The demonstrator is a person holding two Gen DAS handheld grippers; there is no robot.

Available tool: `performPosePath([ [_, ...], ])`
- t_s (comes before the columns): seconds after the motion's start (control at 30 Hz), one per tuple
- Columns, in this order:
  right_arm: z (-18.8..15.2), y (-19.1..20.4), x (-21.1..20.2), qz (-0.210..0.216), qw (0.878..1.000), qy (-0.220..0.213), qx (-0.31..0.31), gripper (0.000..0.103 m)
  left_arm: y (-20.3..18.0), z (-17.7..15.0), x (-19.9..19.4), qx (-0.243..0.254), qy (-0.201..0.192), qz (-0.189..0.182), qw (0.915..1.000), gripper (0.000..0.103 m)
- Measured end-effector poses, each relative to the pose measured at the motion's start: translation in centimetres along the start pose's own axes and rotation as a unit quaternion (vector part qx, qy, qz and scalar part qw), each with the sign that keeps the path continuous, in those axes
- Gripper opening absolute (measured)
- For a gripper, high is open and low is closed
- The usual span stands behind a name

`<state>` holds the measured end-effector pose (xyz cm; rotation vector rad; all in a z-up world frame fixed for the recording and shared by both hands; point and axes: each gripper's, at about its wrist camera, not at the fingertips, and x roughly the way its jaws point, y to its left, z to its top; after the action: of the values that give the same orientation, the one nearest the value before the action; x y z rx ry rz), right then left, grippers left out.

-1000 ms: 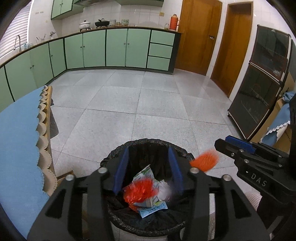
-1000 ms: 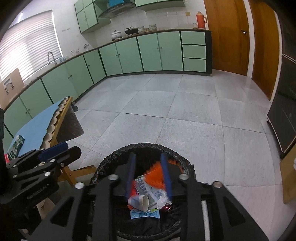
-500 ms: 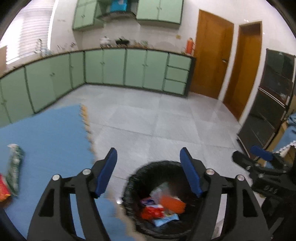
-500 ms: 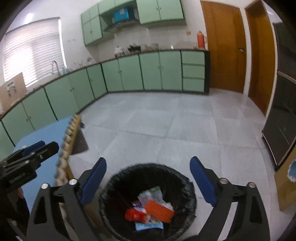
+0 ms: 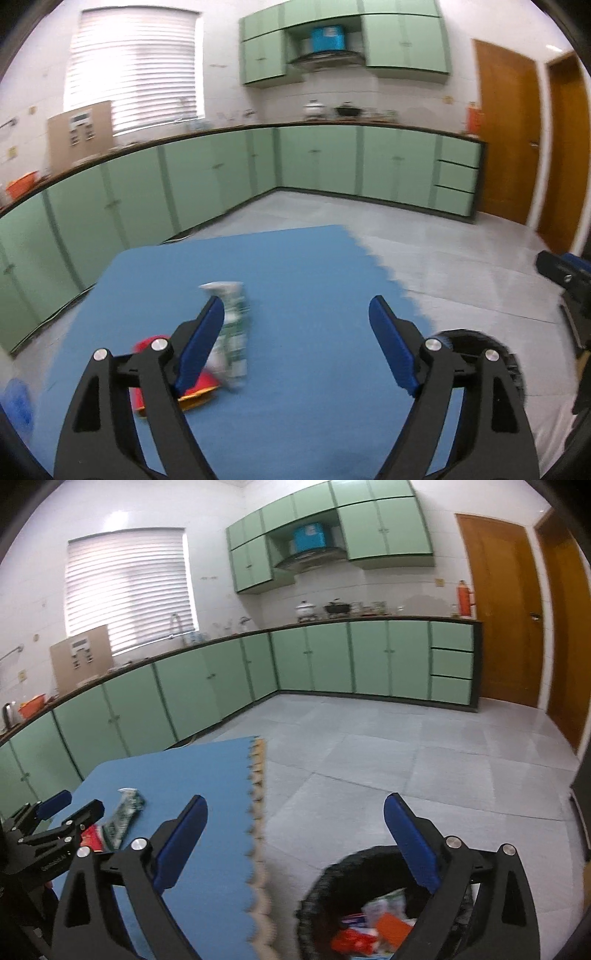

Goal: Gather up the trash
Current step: 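Move both tools back over the red packet and green wrapper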

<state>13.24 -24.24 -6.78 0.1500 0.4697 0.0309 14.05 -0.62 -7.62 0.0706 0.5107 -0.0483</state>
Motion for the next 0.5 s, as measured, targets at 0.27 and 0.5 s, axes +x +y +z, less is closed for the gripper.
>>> performPosePath([
  [0.27,-1.5,5.8,2.6,0.038,0.998,0.023,-0.033,0.094,8.3,-1.8,0.8,-0.048,0.04,0.084,0.9945,0.08],
  [0.5,-2.4,9.3,3.5,0.057,0.996,0.034,-0.062,0.094,12.6,-2.9,1.6,-0.09,0.072,0.09,0.9893,0.079],
])
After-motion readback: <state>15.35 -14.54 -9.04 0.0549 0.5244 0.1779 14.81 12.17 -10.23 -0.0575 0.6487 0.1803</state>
